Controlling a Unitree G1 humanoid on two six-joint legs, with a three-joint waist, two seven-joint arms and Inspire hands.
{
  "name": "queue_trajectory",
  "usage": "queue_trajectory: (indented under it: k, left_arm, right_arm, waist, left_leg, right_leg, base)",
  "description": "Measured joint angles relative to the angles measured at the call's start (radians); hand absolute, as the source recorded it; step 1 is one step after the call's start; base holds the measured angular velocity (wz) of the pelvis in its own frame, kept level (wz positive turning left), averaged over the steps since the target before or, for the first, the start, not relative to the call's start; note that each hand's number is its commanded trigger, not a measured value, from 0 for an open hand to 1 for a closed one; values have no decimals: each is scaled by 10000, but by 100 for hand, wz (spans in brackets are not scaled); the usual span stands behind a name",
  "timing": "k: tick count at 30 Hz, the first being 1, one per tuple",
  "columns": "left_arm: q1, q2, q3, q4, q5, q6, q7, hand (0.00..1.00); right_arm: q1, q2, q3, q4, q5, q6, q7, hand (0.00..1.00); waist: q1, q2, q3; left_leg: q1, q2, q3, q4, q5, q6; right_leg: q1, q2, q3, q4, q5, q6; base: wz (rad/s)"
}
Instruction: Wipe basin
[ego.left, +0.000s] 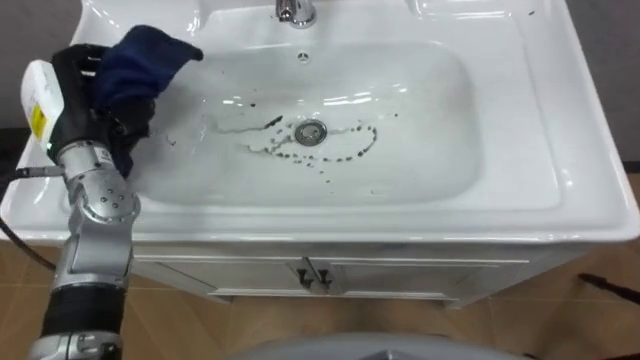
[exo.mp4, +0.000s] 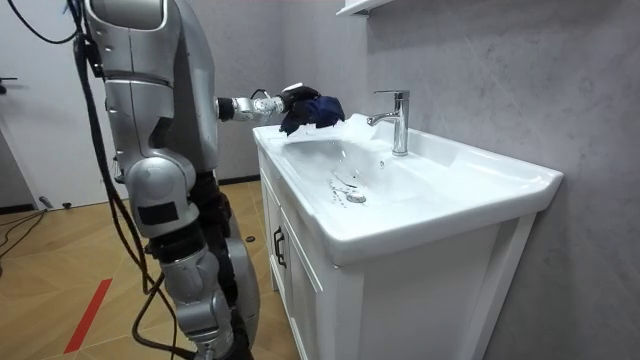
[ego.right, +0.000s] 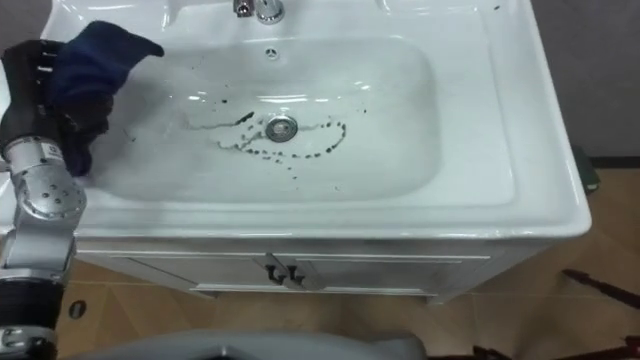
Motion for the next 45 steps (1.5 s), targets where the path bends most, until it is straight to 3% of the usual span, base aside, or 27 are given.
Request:
queue_trajectory:
  k: [4,8,18,33,37,42,45]
  left_arm:
    - [60,-1,-21,-514,247,-8,127,100]
    - [62,-1,-21,-601,387,-84,290,100]
    - [174,-4,-134,-601,889,-82,291,100]
    - [326,0,-636,-416,1905,-4,-464,100]
    - [313,8,-1037,157,2391,-11,-476,100]
    - [308,15,-1381,697,2395,18,-921,100]
    - [-32,123,-1643,1571,2360,126,-1324,100]
  right_arm:
    - [59,-62,-3,69,-72,-21,-23,0]
    - [60,-82,-4,270,-73,-17,9,0]
    - [35,-78,105,401,-75,76,-29,0]
    - [124,-40,151,407,-70,59,119,0]
    - [226,-52,169,375,-151,29,119,0]
    - [237,-138,59,387,-439,102,298,0]
    - [230,-222,86,326,-425,127,325,0]
  waist:
    - [-15,127,-80]
    - [-23,128,-77]
    - [-74,74,-25]
    - [-556,21,93]
    - [-636,69,68]
    - [-746,213,-23]
    - [-881,306,-27]
  left_leg:
    - [120,5,-5,-57,1,-1]
    - [204,5,8,-99,3,-3]
    - [201,13,-7,-182,12,-5]
    - [145,21,-10,-63,1,-7]
    - [156,30,18,-64,0,-8]
    - [126,34,25,-85,1,-6]
    - [89,57,147,-20,3,-3]
  right_leg:
    - [74,5,-10,0,0,0]
    - [126,0,4,16,0,-1]
    - [128,17,104,16,55,-8]
    - [208,26,78,24,56,-6]
    - [152,30,117,30,56,-7]
    - [-4,24,171,82,57,-8]
    - [-83,22,210,205,57,-8]
  base:
    - [0]
    - [0]
    - [-1]
    - [1]
    - [-3]
    - [-5]
    - [-5]
